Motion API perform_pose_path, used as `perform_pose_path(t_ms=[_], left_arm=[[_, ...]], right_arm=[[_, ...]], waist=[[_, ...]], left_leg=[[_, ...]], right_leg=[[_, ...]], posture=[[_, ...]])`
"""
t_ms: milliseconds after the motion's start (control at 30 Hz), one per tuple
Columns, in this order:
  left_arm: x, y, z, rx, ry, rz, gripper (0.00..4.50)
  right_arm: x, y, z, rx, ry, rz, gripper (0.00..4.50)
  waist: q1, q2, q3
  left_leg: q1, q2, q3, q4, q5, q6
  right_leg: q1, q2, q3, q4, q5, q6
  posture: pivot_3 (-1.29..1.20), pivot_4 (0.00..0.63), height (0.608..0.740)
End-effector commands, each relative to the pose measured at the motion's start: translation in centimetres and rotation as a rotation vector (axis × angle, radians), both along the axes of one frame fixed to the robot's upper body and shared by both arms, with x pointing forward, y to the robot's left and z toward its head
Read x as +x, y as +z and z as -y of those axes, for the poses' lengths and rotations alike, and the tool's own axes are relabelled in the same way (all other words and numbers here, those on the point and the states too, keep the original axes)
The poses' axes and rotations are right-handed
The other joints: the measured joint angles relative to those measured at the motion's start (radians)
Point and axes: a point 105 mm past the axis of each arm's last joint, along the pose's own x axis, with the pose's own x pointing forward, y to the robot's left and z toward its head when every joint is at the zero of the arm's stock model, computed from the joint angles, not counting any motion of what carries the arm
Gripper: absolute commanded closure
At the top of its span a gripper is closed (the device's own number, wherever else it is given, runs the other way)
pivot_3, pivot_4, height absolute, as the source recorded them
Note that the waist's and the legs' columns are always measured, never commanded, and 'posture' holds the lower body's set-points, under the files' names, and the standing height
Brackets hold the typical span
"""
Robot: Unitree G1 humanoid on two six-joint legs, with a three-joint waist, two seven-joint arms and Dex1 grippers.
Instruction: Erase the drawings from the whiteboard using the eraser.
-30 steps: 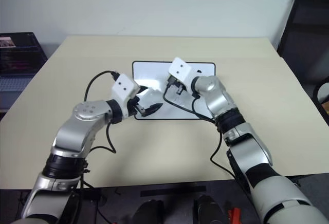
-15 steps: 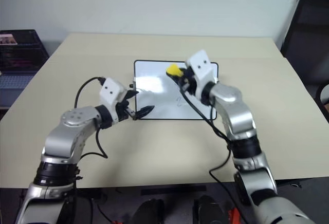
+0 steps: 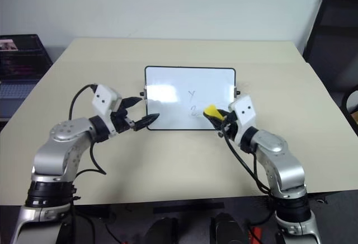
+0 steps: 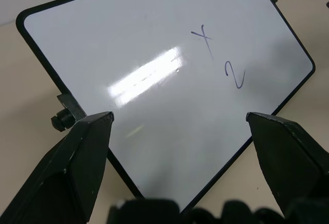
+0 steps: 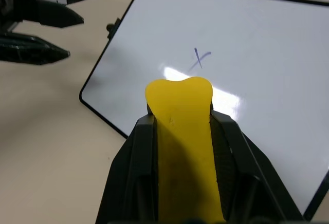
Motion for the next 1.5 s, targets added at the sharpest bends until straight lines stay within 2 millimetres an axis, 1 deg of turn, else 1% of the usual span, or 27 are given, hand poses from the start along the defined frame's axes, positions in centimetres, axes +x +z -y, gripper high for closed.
perform_pose_path(t_ms=[33, 333, 433, 567, 700, 867, 933, 1133, 1200, 1267, 1333, 1400, 1433, 1500], left_arm=[[-0.2, 1.0, -0.5, 0.013, 0.004, 0.042, 0.0], [-0.1, 1.1, -0.1, 0.006, 0.017, 0.053, 0.0], [-0.3, 1.1, 0.2, 0.003, 0.016, 0.053, 0.0], [-0.6, 0.5, 0.4, 0.024, 0.009, 0.035, 0.0], [-0.5, 0.1, 0.1, 0.047, 0.013, 0.023, 0.0], [-0.4, -0.1, 0.3, 0.076, -0.011, 0.011, 0.0], [-0.4, -0.3, 0.6, 0.087, -0.025, 0.009, 0.0], [-0.9, -0.8, 1.4, 0.102, -0.07, -0.002, 0.0], [-0.9, -0.9, 1.5, 0.102, -0.074, -0.007, 0.0], [-1.1, -1.0, 1.8, 0.106, -0.081, -0.008, 0.0], [-1.2, -1.1, 1.9, 0.107, -0.085, -0.009, 0.0], [-1.2, -1.1, 1.8, 0.107, -0.085, -0.011, 0.0], [-1.2, -1.2, 1.7, 0.106, -0.083, -0.012, 0.0], [-1.2, -1.3, 1.6, 0.105, -0.082, -0.014, 0.0]], right_arm=[[-0.2, 1.8, -0.3, -0.006, 0.007, 0.106, 3.49], [0.4, 2.6, -1.4, -0.027, 0.035, 0.146, 3.49], [1.1, 3.1, -1.7, -0.044, 0.023, 0.166, 3.49], [2.7, 3.3, -2.7, -0.134, 0.02, 0.21, 3.49], [4.6, 3.7, -4.2, -0.227, 0.028, 0.263, 3.49], [7.0, 4.2, -5.8, -0.288, 0.024, 0.293, 3.49], [8.2, 4.1, -6.0, -0.318, -0.008, 0.302, 3.49], [10.6, 4.3, -6.3, -0.353, -0.068, 0.317, 3.49], [11.2, 3.9, -6.2, -0.382, -0.079, 0.311, 3.49], [11.5, 3.1, -6.2, -0.426, -0.064, 0.301, 3.49], [11.3, 1.6, -5.9, -0.482, -0.025, 0.26, 3.49], [10.8, 0.0, -5.7, -0.537, 0.03, 0.225, 3.49], [10.1, -1.0, -5.8, -0.574, 0.081, 0.212, 3.49], [9.3, -2.0, -5.8, -0.628, 0.146, 0.205, 3.49]], waist=[[0.0, 0.0, 0.0], [0.0, 0.0, 0.0], [0.0, 0.0, 0.0], [0.0, 0.0, 0.0], [-0.001, 0.0, 0.0], [0.0, 0.0, 0.0], [-0.001, 0.0, 0.0], [-0.001, 0.0, 0.0], [-0.001, 0.0, 0.0], [-0.001, 0.0, 0.0], [-0.001, 0.0, 0.0], [-0.001, 0.0, 0.0], [-0.001, 0.0, 0.0], [-0.001, 0.0, 0.0]], left_leg=[[0.0, 0.0, 0.0, 0.0, 0.0, 0.0], [0.0, 0.0, 0.0, 0.0, 0.0, 0.0], [0.0, 0.0, 0.0, 0.0, 0.0, 0.0], [0.0, 0.0, 0.0, 0.0, 0.0, 0.0], [0.0, 0.0, 0.001, 0.0, 0.0, 0.0], [0.0, 0.0, 0.001, 0.0, 0.0, 0.0], [0.0, 0.0, 0.001, 0.0, 0.0, 0.0], [0.0, 0.0, 0.001, 0.0, 0.0, 0.0], [0.0, 0.0, 0.001, -0.001, 0.0, 0.0], [0.0, 0.0, 0.001, -0.001, 0.0, 0.0], [0.0, 0.0, 0.001, 0.0, 0.0, 0.0], [0.001, 0.0, 0.001, 0.0, 0.0, 0.0], [0.001, 0.0, 0.001, 0.0, 0.0, 0.0], [0.002, 0.0, 0.001, 0.0, 0.0, 0.0]], right_leg=[[0.0, 0.0, 0.0, 0.0, 0.0, 0.0], [0.0, 0.0, 0.0, 0.0, 0.0, 0.0], [0.0, 0.0, 0.0, 0.0, 0.0, 0.0], [0.0, 0.0, 0.0, 0.0, 0.0, -0.001], [0.0, 0.0, 0.001, 0.0, 0.001, -0.002], [0.0, 0.0, 0.0, 0.0, 0.001, -0.002], [0.0, 0.0, 0.0, 0.0, 0.001, -0.003], [0.0, 0.0, 0.0, 0.0, 0.002, -0.003], [-0.001, 0.0, 0.0, 0.0, 0.002, -0.003], [-0.001, 0.0, 0.0, 0.0, 0.002, -0.003], [0.0, 0.0, 0.0, 0.0, 0.002, -0.003], [0.0, 0.0, 0.001, 0.001, 0.002, -0.003], [0.0, 0.0, 0.001, 0.001, 0.002, -0.003], [0.001, 0.0, 0.0, 0.001, 0.002, -0.003]], posture=[[0.0, 0.15, 0.74], [0.0, 0.15, 0.74], [0.0, 0.15, 0.74], [0.0, 0.15, 0.74], [0.0, 0.15, 0.74], [0.0, 0.15, 0.74], [0.0, 0.15, 0.74], [0.0, 0.15, 0.74], [0.0, 0.15, 0.74], [0.0, 0.15, 0.74], [0.0, 0.15, 0.74], [0.0, 0.15, 0.74], [0.0, 0.15, 0.74], [0.0, 0.15, 0.74]])
